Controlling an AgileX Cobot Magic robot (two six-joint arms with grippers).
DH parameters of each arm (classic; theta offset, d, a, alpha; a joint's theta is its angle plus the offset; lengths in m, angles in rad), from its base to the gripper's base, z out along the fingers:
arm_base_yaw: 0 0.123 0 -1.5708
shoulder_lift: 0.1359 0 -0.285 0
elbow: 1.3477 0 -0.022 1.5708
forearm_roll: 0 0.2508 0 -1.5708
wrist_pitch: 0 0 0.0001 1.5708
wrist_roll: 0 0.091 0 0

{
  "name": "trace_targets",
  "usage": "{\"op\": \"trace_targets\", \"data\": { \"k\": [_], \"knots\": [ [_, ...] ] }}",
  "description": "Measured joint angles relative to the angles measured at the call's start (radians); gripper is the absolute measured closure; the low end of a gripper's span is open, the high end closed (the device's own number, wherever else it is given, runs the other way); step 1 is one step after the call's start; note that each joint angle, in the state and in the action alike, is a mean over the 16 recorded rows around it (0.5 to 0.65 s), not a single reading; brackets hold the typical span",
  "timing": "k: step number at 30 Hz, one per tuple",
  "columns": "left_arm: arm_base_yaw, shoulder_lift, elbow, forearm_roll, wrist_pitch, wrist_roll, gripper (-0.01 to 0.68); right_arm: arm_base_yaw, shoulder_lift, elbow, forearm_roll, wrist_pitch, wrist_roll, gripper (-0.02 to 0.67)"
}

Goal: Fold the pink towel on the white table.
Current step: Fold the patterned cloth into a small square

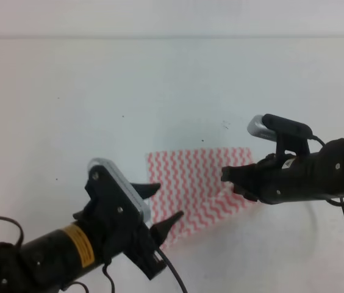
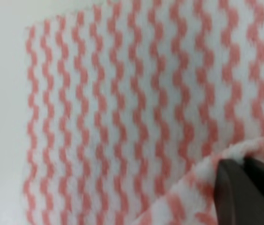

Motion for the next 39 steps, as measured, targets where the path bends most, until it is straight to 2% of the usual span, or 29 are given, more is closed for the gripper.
{"op": "trace_targets", "data": {
  "k": [8, 21, 39],
  "knots": [
    [0.000, 0.080, 0.000, 0.076, -0.010, -0.033, 0.252, 0.000, 0.024, -0.020, -0.003, -0.008, -0.002, 0.665],
    [-0.001, 0.113, 0.000, 0.154, 0.091, -0.113, 0.253, 0.000, 0.029, -0.022, -0.005, -0.020, -0.011, 0.665],
    [-0.001, 0.174, 0.000, 0.176, 0.162, -0.059, 0.254, 0.000, 0.031, -0.022, -0.006, -0.015, -0.018, 0.666]
  ]
}}
